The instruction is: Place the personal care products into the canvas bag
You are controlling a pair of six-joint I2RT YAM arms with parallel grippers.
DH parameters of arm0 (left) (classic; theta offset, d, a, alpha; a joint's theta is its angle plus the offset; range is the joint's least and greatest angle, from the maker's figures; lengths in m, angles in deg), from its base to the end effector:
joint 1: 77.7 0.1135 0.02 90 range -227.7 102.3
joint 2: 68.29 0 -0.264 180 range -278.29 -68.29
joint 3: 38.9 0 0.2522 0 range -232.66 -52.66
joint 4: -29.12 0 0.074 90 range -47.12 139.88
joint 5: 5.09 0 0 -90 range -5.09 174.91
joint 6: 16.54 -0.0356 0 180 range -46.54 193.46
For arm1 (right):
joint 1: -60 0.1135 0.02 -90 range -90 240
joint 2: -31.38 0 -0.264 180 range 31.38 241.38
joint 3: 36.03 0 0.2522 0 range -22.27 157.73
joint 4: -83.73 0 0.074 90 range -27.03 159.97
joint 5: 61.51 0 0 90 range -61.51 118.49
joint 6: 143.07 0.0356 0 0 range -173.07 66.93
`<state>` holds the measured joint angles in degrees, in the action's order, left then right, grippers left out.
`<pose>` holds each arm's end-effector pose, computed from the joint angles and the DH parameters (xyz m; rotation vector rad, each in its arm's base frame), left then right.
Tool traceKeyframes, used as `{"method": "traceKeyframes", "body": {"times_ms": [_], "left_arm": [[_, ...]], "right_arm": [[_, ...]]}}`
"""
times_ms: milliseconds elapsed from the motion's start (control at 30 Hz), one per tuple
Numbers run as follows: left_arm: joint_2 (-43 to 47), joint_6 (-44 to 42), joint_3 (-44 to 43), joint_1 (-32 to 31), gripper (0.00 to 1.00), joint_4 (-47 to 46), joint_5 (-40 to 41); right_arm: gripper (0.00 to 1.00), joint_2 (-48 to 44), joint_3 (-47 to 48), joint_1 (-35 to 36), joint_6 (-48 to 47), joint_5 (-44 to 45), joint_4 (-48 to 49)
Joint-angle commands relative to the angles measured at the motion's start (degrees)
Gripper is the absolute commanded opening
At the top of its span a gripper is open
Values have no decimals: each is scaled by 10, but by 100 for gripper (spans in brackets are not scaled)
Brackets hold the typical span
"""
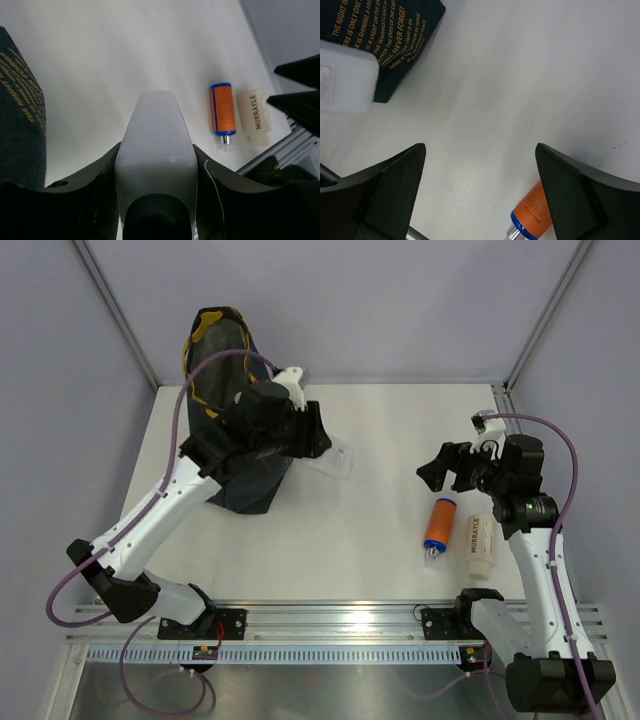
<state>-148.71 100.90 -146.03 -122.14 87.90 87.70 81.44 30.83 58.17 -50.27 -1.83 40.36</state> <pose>0.2113 -0.2047 0.4290 0.2969 2.1882 -0.6738 0.1861 0.0120 0.3420 -0.2514 1.9927 0.5471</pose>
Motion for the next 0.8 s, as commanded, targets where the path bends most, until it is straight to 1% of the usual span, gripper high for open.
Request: {"method": "traceKeyframes", "body": {"times_ms": [0, 33, 67, 100, 133, 200, 233, 433, 467, 500, 567, 600, 767], "left_arm": [[4, -13, -105, 55, 0, -98, -122], [-5, -9, -131, 97, 0, -93, -127], [-13, -5, -159, 119, 0, -86, -132], [-22, -2, -211, 138, 0, -85, -142], [-39, 1, -235, 176, 0, -86, -142], [-53, 12, -289, 211, 0, -101, -139], [-63, 18, -300, 242, 0, -108, -133], [-70, 74, -307, 347, 0, -199, -91], [-73, 75, -308, 356, 0, -206, -84], [-74, 72, -311, 361, 0, -206, -53], [-78, 62, -307, 378, 0, -214, -33], [-82, 54, -308, 379, 0, -213, -8], [-106, -11, -303, 386, 0, -186, 29]], "right_arm": [[99, 32, 33, -2, -12, -24, 17], [99, 38, 37, -2, -11, -25, 19], [100, 42, 40, -2, -9, -25, 20], [99, 53, 43, -1, -9, -27, 23], [99, 58, 46, -2, -8, -27, 24], [99, 74, 49, -2, -7, -27, 27], [100, 78, 51, -2, -5, -27, 29], [100, 106, 49, -2, 6, -41, 33], [99, 108, 48, -2, 6, -40, 34], [100, 113, 48, -2, 6, -40, 36], [100, 117, 50, -2, 6, -43, 38], [100, 123, 51, -2, 8, -45, 39], [99, 142, 64, -3, 4, -48, 41]]}}
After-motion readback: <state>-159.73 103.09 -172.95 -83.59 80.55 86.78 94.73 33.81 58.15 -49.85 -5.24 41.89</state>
